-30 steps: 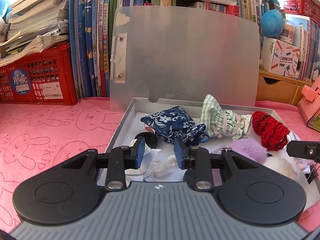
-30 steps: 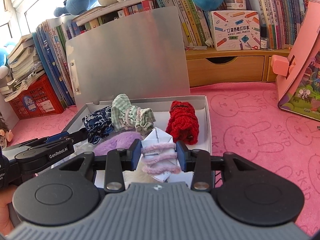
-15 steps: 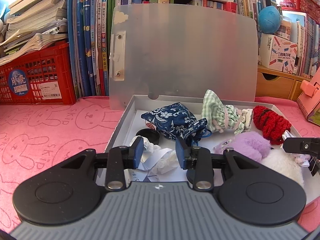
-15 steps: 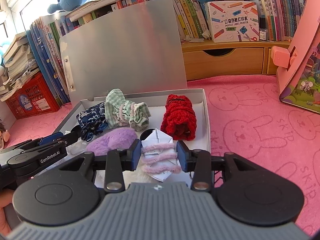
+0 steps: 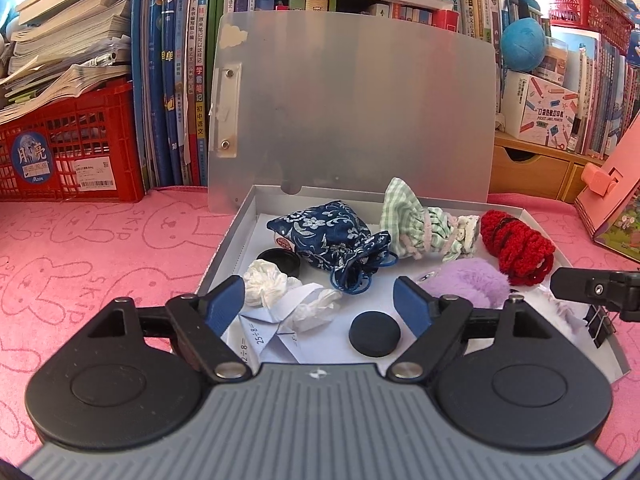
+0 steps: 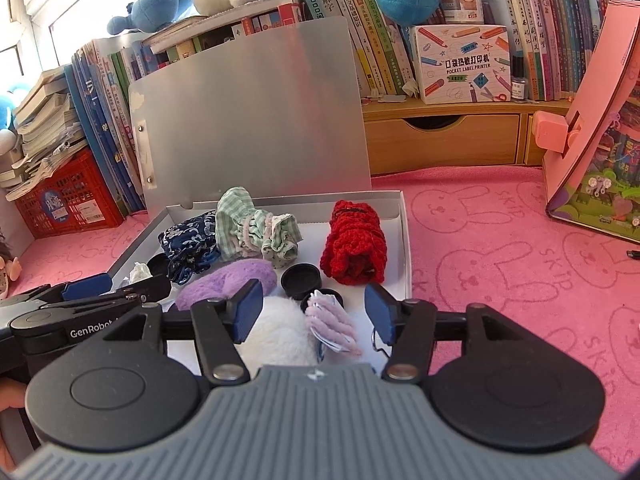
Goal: Organize objects
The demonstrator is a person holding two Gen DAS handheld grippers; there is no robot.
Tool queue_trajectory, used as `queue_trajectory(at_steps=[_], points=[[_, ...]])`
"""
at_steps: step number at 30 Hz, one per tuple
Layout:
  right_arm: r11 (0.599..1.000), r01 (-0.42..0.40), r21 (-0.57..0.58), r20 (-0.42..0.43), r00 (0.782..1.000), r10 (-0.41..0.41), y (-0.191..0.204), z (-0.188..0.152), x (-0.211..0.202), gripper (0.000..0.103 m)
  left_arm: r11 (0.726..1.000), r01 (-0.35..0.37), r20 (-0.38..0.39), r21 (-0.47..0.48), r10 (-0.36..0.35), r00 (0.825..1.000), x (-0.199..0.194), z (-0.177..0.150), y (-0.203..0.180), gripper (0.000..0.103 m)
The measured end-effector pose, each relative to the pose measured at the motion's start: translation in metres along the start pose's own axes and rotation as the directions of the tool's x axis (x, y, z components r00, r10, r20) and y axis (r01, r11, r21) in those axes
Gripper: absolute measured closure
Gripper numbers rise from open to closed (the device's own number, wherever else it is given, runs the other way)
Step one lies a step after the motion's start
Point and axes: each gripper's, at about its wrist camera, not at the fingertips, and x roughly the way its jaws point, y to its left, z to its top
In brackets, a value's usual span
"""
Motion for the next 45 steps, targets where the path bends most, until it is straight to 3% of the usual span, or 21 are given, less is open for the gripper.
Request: queue_trajectory(at_steps=[7,17,24,37,45], points=[[0.999,0.008,-0.037,0.037,0.999,-0.006,0.006,-0.004,-0.017,0.021,0.998,0.028,0.036,0.052,-0.030,0.999,-0.023,0.002,-0.010,0.005],[0.996,0.027,-0.088,0.077,0.997,-0.020,0.012,-0.014,-0.042,0.010,0.995,0.062,0.050,0.078,-0.066,0.997,-0.054,-0.004,-0.018,0.004],[0.994,0.021,-0.105,0.092,0.996,-0.011,0.014,-0.022,-0.058,0.000,0.996,0.080,0.074,0.043,-0.083,0.994,-0.075,-0.010,-0.018,0.001],[0.993,0.033,-0.114,0.104,0.994,-0.021,0.018,-0.041,-0.077,0.000,0.997,0.037,0.073,0.074,-0.043,0.996,-0.106,-0.027,-0.024,0.000],[0.991,0.027,-0.131,0.100,0.995,-0.014,0.023,-0.065,-0.092,0.000,0.999,0.023,0.050,0.035,-0.024,0.998,-0.125,-0.048,-0.017,0.000]])
